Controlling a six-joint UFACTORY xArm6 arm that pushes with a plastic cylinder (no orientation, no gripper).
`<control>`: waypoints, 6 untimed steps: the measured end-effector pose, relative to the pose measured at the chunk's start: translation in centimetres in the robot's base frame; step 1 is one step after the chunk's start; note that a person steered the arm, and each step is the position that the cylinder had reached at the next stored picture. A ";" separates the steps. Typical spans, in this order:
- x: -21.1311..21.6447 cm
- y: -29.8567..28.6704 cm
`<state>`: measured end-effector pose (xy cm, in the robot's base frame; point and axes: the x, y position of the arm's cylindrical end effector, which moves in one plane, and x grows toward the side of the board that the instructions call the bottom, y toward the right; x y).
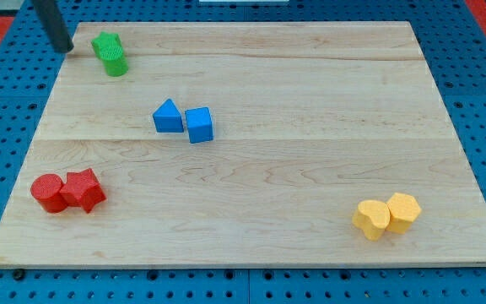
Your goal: Place the green star on top of the blue triangle
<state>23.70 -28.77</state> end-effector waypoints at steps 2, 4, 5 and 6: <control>2.6 11.6; 9.1 13.8; 7.8 10.0; 8.4 8.4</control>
